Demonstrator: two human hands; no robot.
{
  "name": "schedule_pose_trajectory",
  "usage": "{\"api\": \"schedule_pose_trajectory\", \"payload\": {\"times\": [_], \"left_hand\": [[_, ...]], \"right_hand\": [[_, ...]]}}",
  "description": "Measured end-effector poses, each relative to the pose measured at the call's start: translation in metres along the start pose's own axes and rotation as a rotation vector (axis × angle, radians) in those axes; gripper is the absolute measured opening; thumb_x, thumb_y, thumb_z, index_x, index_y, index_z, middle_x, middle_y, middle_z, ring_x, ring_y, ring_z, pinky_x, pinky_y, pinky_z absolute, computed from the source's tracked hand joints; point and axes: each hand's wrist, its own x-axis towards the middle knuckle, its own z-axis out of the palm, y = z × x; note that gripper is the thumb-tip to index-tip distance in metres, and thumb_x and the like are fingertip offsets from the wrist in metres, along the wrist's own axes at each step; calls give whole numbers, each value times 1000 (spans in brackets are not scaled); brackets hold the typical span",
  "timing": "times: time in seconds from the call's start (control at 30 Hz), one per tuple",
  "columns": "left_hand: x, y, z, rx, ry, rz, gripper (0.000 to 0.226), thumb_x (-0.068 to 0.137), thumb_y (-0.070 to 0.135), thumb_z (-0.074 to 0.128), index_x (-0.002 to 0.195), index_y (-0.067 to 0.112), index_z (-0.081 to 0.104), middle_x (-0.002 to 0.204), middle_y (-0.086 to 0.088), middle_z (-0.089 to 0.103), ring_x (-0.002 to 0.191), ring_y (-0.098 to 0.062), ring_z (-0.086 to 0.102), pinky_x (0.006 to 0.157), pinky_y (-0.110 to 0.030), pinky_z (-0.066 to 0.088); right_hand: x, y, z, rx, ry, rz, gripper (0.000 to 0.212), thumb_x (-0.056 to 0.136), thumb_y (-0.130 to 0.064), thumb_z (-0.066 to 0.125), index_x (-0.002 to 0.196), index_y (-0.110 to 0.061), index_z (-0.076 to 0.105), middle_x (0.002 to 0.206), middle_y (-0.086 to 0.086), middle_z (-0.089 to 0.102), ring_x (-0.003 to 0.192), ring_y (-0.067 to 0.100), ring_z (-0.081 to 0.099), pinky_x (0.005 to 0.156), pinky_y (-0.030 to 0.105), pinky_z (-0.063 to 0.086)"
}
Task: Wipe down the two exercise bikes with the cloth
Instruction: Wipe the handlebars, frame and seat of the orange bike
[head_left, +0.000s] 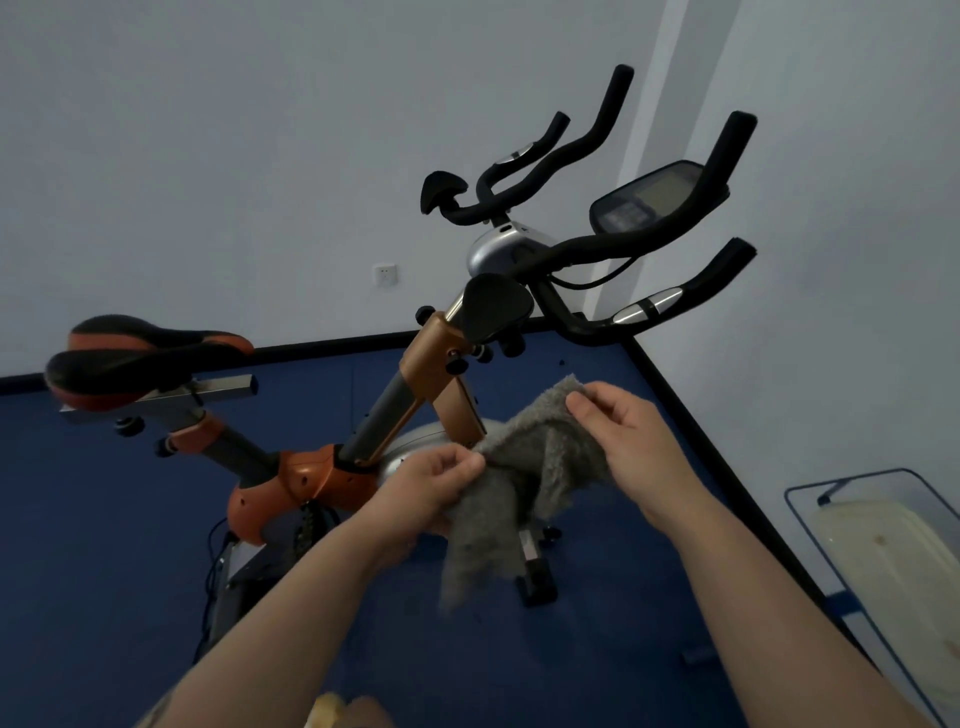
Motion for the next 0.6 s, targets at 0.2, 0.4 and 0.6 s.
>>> {"api": "schedule_pose_trajectory", "payload": {"times": [0.2, 0.4, 0.6], "left_hand": [[6, 15, 0, -286, -19, -131, 64, 84, 69, 42, 120, 21, 65, 113, -7, 72, 103, -23, 69, 72, -35, 59], [-18, 18, -45, -171, 61, 10, 30, 86, 33, 68, 109, 13, 69, 107, -13, 71, 97, -27, 69, 82, -40, 56], [-70, 12, -112, -162, 55, 113, 25, 83, 33, 72, 102, 16, 71, 101, -8, 72, 93, -23, 70, 73, -30, 56]], "right_hand": [[-21, 2, 30, -183, -219, -97, 14, 95, -29, 60, 99, -40, 68, 95, -19, 70, 92, -1, 65, 76, 16, 50], [-19, -6, 67, -130, -282, -110, 16, 86, -41, 68, 98, -35, 75, 102, -18, 71, 99, 1, 66, 80, 16, 52], [4, -15, 138, -190, -396, -73, 48, 76, -47, 72, 123, -44, 59, 134, -35, 48, 123, -16, 42, 93, 4, 40]]}}
